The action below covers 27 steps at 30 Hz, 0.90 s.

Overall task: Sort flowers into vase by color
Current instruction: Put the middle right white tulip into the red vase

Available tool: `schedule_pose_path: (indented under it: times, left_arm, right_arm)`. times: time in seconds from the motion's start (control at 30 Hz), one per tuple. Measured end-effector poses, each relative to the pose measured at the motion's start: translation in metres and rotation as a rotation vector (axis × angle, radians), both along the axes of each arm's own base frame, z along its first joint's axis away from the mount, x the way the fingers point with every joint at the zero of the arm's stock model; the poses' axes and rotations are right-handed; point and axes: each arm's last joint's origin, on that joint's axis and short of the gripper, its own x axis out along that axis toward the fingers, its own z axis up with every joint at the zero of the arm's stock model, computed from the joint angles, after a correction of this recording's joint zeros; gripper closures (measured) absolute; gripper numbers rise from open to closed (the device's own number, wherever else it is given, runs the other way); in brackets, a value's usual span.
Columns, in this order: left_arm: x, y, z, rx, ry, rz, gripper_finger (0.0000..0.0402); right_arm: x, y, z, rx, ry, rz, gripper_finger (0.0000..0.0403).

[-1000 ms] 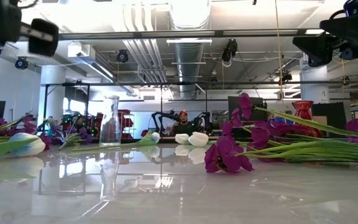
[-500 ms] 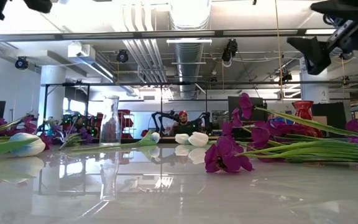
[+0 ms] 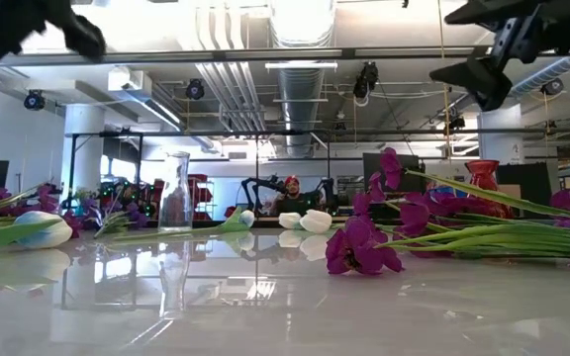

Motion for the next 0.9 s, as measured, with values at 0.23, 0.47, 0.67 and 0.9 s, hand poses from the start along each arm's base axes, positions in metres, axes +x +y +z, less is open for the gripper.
schedule_pose_path:
  times: [0.23,0.47,0.67,0.9]
  left_arm:
    - [0.010,0.000,-0.009,-0.095,0.123,0.002,0.0402]
    - [0.018,0.002,-0.017,-0.094,0.198,0.091,0.0402]
    - [0.024,0.004,-0.026,-0.100,0.297,0.188,0.0402]
    - [0.041,0.003,-0.013,0.038,0.547,0.265,0.0402]
  right_arm:
    - [0.015,0.001,0.035,0.078,0.219,-0.103,0.0076]
    - [0.036,0.002,0.058,-0.143,0.327,-0.089,0.0076]
    - [0.058,0.006,0.070,-0.291,0.331,-0.022,0.0076]
    - [0.089,0.010,0.081,-0.298,0.347,-0.025,0.0076]
